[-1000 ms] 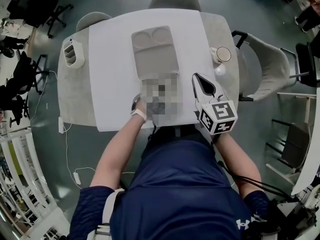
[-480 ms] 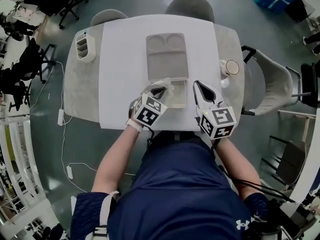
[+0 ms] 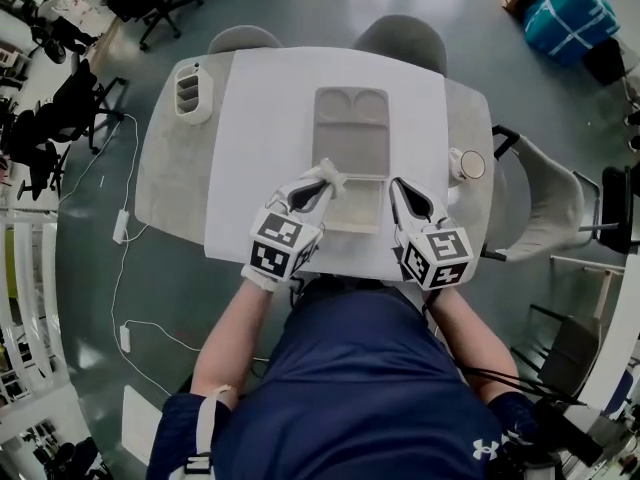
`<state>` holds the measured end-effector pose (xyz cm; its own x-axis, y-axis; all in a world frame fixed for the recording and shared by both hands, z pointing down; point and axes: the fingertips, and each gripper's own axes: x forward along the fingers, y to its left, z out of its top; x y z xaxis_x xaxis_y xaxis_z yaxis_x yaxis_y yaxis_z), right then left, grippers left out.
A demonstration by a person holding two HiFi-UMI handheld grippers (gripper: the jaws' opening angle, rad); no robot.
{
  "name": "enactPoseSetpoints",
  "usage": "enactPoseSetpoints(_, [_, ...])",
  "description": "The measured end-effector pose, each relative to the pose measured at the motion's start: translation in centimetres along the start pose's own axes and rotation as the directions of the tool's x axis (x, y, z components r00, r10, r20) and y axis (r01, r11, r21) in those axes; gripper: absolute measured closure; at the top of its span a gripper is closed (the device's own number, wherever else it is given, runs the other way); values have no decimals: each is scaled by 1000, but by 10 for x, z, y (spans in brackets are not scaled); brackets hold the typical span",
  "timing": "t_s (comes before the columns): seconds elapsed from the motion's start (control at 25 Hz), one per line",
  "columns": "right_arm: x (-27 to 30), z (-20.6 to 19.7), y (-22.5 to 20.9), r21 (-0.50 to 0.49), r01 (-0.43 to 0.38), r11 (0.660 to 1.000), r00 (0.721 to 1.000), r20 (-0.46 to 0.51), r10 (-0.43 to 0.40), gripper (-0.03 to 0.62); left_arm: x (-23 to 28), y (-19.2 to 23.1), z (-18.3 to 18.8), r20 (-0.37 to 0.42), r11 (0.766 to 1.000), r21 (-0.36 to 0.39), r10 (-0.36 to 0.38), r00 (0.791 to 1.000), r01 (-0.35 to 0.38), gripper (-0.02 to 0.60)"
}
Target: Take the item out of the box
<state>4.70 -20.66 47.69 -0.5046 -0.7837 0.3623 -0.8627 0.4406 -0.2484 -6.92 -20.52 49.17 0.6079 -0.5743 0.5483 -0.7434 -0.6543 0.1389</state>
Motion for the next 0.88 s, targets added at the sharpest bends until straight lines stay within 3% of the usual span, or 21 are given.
enactPoseSetpoints(0.32, [0,4,11,2,-38,999,999,3,38,592,-43,27,12,105,986,-145,94,990,-78,568])
enactPoseSetpoints(0.56, [-12,25,1,27,-24,999,998,55,23,592,-70,35,16,163,976,-175,156,974,-127,568])
enactPoseSetpoints(0.88, [-26,63,-3,-3,1,1000,988,153,-1,592,-87,54,12,172,960,-211,220,960,-182,568])
